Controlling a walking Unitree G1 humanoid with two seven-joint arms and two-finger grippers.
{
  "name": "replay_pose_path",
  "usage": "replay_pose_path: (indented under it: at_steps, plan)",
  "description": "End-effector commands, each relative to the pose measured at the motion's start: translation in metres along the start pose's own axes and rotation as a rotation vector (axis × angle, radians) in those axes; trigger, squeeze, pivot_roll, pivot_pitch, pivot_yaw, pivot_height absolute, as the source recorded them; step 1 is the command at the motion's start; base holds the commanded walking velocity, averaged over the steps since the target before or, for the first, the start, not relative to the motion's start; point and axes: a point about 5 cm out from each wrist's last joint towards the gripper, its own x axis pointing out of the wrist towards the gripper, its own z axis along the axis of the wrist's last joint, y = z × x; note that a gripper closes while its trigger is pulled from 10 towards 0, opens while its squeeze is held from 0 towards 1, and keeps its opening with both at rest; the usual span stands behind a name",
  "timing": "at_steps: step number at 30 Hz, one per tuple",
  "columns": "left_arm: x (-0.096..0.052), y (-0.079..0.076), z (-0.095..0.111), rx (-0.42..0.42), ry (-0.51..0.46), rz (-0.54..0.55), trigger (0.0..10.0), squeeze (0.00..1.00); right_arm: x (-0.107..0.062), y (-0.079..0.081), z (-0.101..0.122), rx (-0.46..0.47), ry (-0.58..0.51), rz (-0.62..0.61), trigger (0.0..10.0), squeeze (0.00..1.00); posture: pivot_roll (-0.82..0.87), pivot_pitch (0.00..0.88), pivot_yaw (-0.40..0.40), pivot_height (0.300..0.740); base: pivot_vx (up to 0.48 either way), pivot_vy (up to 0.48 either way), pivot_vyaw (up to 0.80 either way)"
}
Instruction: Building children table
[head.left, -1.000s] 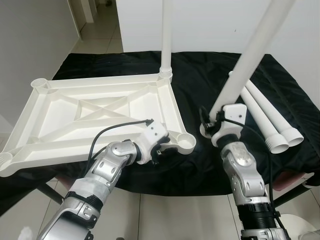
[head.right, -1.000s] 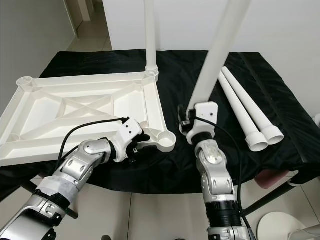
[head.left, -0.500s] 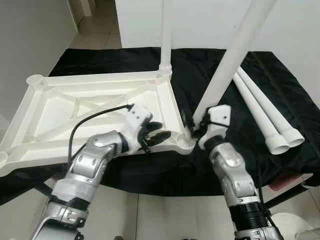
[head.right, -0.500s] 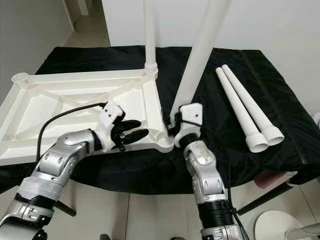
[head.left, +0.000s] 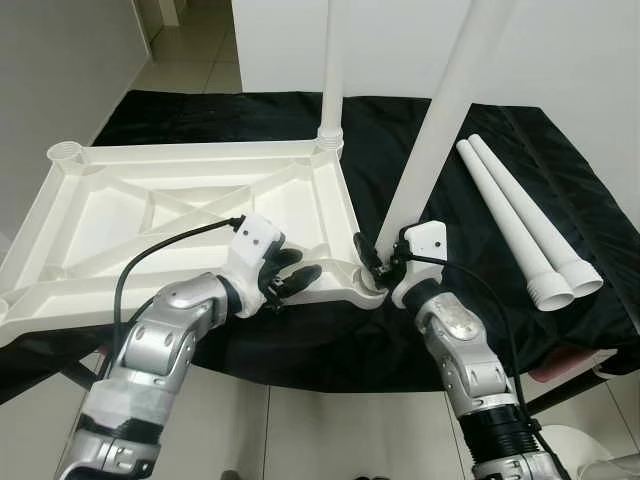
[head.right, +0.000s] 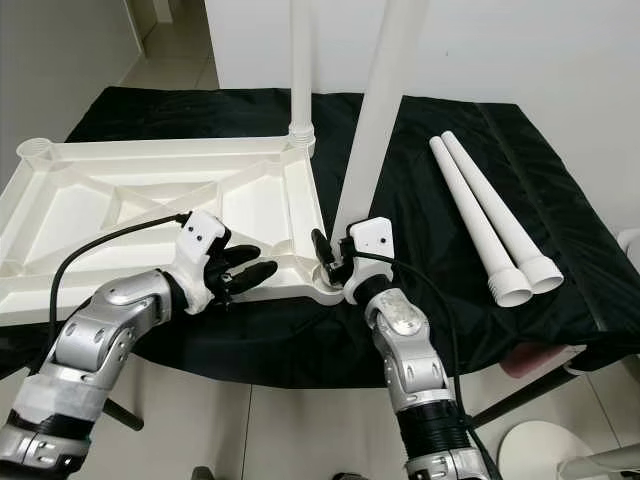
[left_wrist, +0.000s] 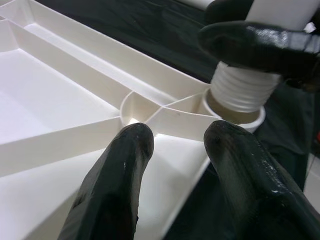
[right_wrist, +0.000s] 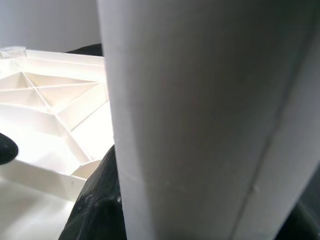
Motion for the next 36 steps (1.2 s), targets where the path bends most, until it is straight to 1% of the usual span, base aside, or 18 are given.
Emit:
replay_pose_path:
  at_steps: [1,6,8,12,15,18,21,23,25,27,30,34,36]
  plan:
    - [0.0,-0.004,-0.002,-0.011,0.006,-0.009,10.0,0.0,-0.01,0.004,-0.024,0.021,0.105,0.027,10.0,0.0,0.03,0.068,-0.01,0.74,0.0,0.0,0.0]
    - [-0.001,-0.006,-0.002,-0.02,0.008,-0.007,10.0,0.0,-0.017,0.007,-0.029,0.0,0.118,0.078,10.0,0.0,0.03,0.068,-0.012,0.74,0.0,0.0,0.0]
    - [0.001,-0.005,-0.002,-0.007,0.006,0.004,10.0,0.0,-0.02,0.008,-0.033,-0.001,0.116,0.102,10.0,0.0,0.03,0.067,-0.009,0.74,0.0,0.0,0.0]
    - [0.002,-0.008,-0.002,-0.015,0.005,-0.017,10.0,0.0,-0.019,0.005,-0.034,-0.011,0.115,0.091,10.0,0.0,0.02,0.061,-0.009,0.74,0.0,0.0,0.0]
    - [0.004,-0.012,-0.004,-0.004,0.009,-0.029,10.0,0.0,-0.016,0.004,-0.035,-0.018,0.127,0.096,10.0,0.0,0.02,0.057,-0.01,0.74,0.0,0.0,0.0]
    - [0.005,-0.013,-0.004,-0.003,0.011,-0.032,10.0,0.0,-0.015,0.004,-0.036,-0.024,0.133,0.099,10.0,0.0,0.02,0.057,-0.01,0.74,0.0,0.0,0.0]
    - [0.006,-0.015,-0.005,-0.002,0.014,-0.038,10.0,0.0,-0.012,0.006,-0.036,-0.044,0.152,0.139,10.0,0.0,0.02,0.055,-0.008,0.74,0.0,0.0,0.0]
    - [0.007,-0.016,-0.005,-0.002,0.013,-0.04,10.0,0.0,-0.011,0.007,-0.035,-0.056,0.15,0.158,10.0,0.0,0.02,0.057,-0.006,0.74,0.0,0.0,0.0]
    - [0.008,-0.019,-0.004,0.003,0.007,-0.054,10.0,0.0,-0.009,0.008,-0.034,-0.087,0.141,0.194,10.0,0.0,0.02,0.058,-0.004,0.74,0.0,0.0,0.0]
    - [0.008,-0.02,-0.003,0.005,0.003,-0.06,10.0,0.0,-0.009,0.008,-0.033,-0.093,0.136,0.205,10.0,0.0,0.02,0.06,-0.003,0.74,0.0,0.0,0.0]
    - [0.008,-0.021,-0.003,0.0,0.002,-0.068,10.0,0.0,-0.008,0.008,-0.033,-0.092,0.133,0.217,10.0,0.0,0.02,0.06,-0.003,0.74,0.0,0.0,0.0]
    - [0.006,-0.022,-0.003,0.018,0.0,-0.069,10.0,0.0,-0.008,0.008,-0.033,-0.097,0.134,0.227,10.0,0.0,0.02,0.068,-0.006,0.74,0.0,0.0,0.0]
    - [0.005,-0.02,-0.002,0.013,-0.004,-0.059,10.0,0.0,-0.01,0.004,-0.035,-0.072,0.131,0.202,10.0,0.0,0.02,0.069,-0.006,0.74,0.0,0.0,0.0]
